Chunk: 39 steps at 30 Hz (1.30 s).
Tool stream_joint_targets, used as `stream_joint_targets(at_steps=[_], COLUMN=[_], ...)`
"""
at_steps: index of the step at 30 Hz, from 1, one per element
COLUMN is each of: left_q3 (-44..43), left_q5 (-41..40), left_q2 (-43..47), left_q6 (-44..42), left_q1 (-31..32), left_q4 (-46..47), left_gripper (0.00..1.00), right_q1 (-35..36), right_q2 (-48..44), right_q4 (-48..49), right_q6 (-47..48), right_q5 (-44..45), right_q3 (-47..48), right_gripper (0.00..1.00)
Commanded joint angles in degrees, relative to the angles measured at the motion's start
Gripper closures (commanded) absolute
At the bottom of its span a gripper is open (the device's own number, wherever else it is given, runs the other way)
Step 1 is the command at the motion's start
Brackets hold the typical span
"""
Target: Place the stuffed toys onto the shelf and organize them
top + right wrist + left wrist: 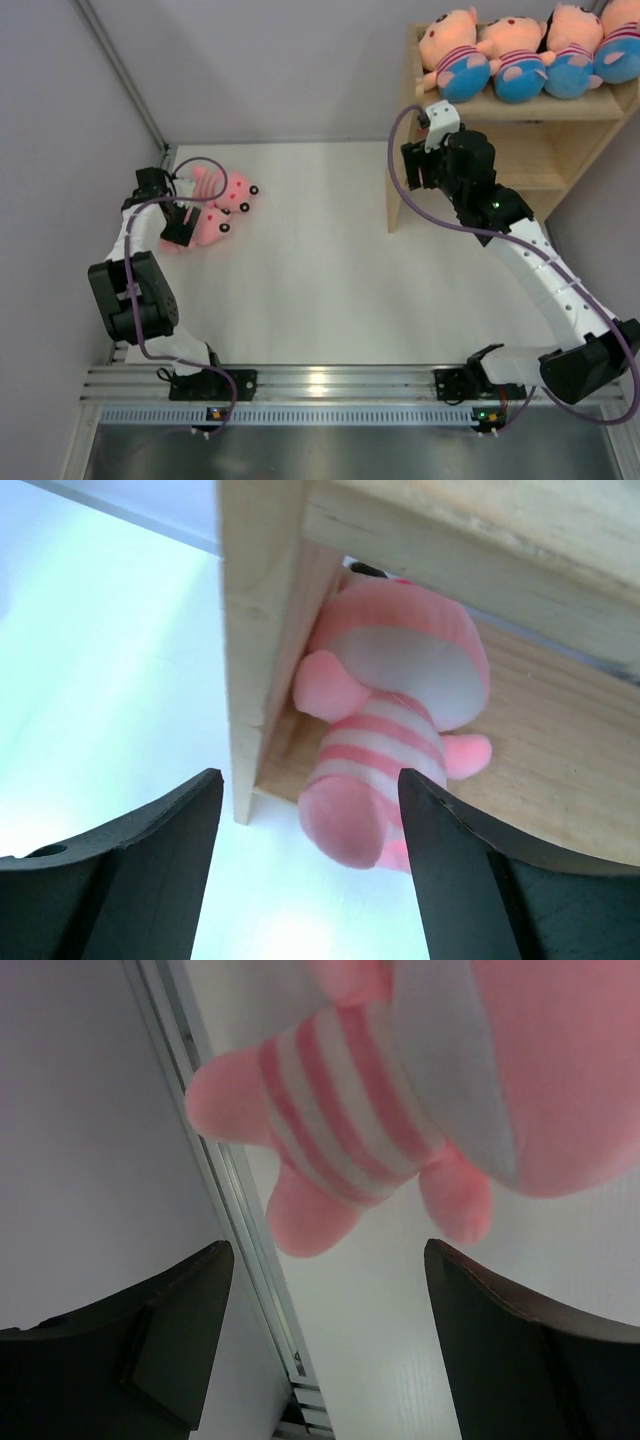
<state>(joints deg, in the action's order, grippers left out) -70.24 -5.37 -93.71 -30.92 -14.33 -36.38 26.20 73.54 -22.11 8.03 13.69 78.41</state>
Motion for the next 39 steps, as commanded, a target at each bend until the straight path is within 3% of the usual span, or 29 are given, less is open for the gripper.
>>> stream_joint_targets(at_steps=[1, 5, 10, 17, 22, 25, 26, 27, 29, 30, 32, 35, 39], left_q3=[1.48, 4.15, -2.34, -7.45, -12.9, -13.61, -13.7, -13.7, -13.35, -12.82, -11.86, -8.26, -5.44], left_q5=[5.86, 12.22, 11.87, 23.38, 25.31, 28.03, 28.13, 28.13, 29.79, 30.58, 33.39, 37.26, 34.03], left_q2=[4.31, 5.3, -1.02, -7.09, -16.57, -20.0, -20.37, -20.72, -20.29, -19.59, -15.83, -9.23, 2.45], left_q6=[-8.01, -11.18, -9.08, -13.64, -8.03, -5.21, -4.6, -3.72, -2.84, -1.35, 1.02, 6.55, 20.59], left_q1=[-0.96, -0.96, 0.09, 1.58, 2.64, 2.81, 2.99, 3.34, 3.78, 3.95, 4.13, 4.57, 7.2], left_q4=[1.4, 1.4, 1.49, 1.4, 1.84, 1.93, 1.93, 1.84, 1.84, 1.84, 1.75, 1.84, 1.75], left_gripper=[0.17, 0.14, 0.14, 0.04, 0.05, 0.15, 0.23, 0.42, 0.65, 0.98, 1.0, 1.0, 1.0], right_q1=[0.61, 0.96, 1.58, 4.3, 7.2, 8.34, 8.61, 8.96, 10.28, 10.8, 12.38, 15.98, 23.79], right_q2=[-4.45, -6.3, -7.62, -6.83, -7.62, -7.62, -7.53, -7.18, -6.22, -5.95, -5.86, -7.7, -5.27], right_q4=[0.66, 0.75, -0.74, -6.71, -5.85, -5.23, -5.31, -5.31, -4.97, -4.53, -2.69, 7.49, 28.02], right_q6=[2.25, 2.95, 2.34, 1.72, 1.81, 2.25, 2.69, 2.95, 3.74, 4.61, 5.94, 9.97, 15.42], right_q5=[-6.22, -7.63, -8.5, -12.72, -13.25, -13.43, -13.43, -14.91, -15.8, -16.32, -20.34, -25.36, -24.25], right_q3=[0.26, -1.68, -2.39, 1.83, 3.15, 2.45, 2.36, 2.27, 2.1, 1.49, 0.08, -6.41, -15.55], right_gripper=[0.28, 0.28, 0.28, 0.27, 0.28, 0.27, 0.27, 0.28, 0.28, 0.28, 0.28, 0.28, 0.29])
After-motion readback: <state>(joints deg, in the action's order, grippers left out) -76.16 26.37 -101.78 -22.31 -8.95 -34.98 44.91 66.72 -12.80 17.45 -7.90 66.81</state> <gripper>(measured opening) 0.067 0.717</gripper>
